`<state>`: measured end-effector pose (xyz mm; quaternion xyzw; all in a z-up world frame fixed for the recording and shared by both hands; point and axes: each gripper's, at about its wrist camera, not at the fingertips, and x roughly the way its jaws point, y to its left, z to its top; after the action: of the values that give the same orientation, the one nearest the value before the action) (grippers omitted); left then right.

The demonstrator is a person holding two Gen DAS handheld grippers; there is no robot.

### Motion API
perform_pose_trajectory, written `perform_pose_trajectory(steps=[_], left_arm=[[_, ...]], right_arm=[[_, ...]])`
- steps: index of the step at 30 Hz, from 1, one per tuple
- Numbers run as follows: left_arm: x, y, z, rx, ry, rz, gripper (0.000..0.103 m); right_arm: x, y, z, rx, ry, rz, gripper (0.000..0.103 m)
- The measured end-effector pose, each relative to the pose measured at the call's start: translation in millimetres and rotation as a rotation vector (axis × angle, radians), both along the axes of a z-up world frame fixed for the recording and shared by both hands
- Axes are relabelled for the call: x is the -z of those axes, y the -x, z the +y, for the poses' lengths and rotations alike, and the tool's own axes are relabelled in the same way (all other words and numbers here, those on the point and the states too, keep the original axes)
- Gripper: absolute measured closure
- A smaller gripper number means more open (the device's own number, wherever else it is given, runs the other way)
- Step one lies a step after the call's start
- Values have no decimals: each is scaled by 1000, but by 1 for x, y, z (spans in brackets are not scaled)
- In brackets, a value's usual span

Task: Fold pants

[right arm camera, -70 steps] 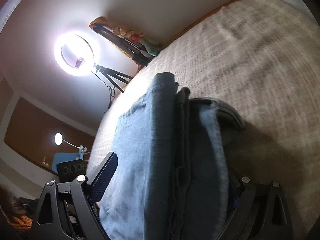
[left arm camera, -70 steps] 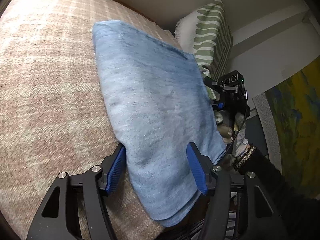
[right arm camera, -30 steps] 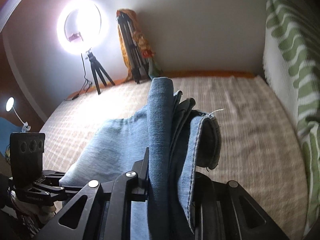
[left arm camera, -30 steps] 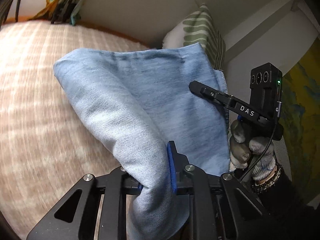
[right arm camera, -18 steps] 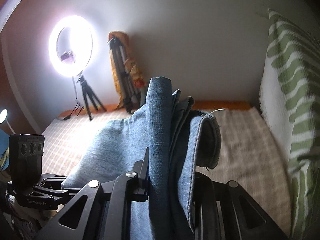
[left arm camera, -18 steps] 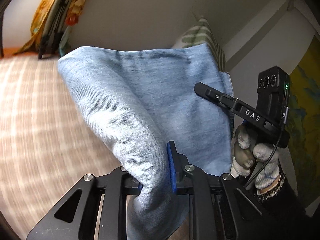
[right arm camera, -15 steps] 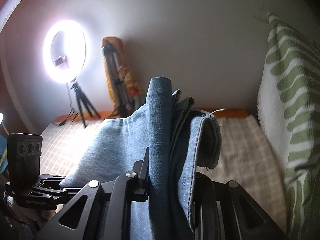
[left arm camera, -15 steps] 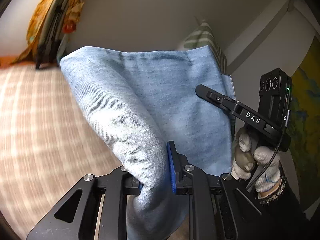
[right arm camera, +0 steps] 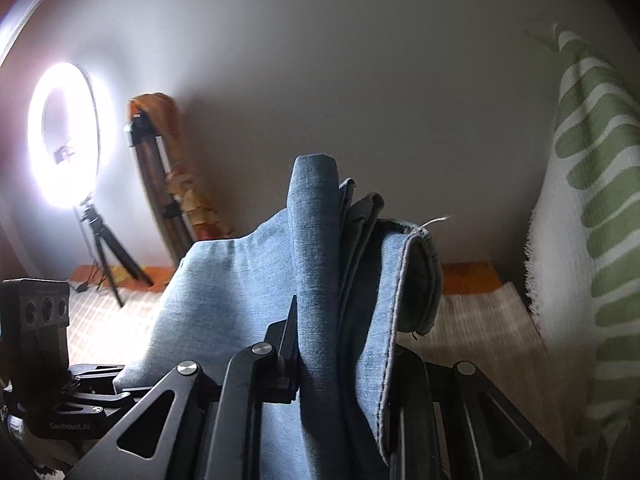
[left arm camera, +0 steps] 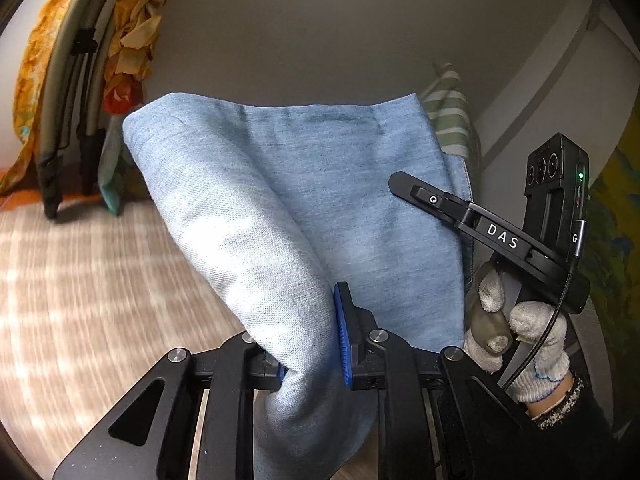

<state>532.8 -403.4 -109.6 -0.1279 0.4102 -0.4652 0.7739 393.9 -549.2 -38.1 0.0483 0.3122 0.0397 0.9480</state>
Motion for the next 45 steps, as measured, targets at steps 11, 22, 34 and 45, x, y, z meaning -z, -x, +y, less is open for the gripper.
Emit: perform_pose_trajectory(steps=[11, 22, 34, 45], left_arm=[[40, -47, -30, -20, -63, 33, 86], [48, -54, -23, -58, -130, 117, 77], [58, -15, 7, -45, -201, 125, 77], [53, 35, 13, -7, -280, 64, 74]], right_arm=[[56, -74, -18, 21, 28, 69, 84], [81, -104, -19, 94, 162, 186, 61], [69, -89, -15, 283, 346, 175, 17], [40, -31, -5, 282, 261, 160, 17]])
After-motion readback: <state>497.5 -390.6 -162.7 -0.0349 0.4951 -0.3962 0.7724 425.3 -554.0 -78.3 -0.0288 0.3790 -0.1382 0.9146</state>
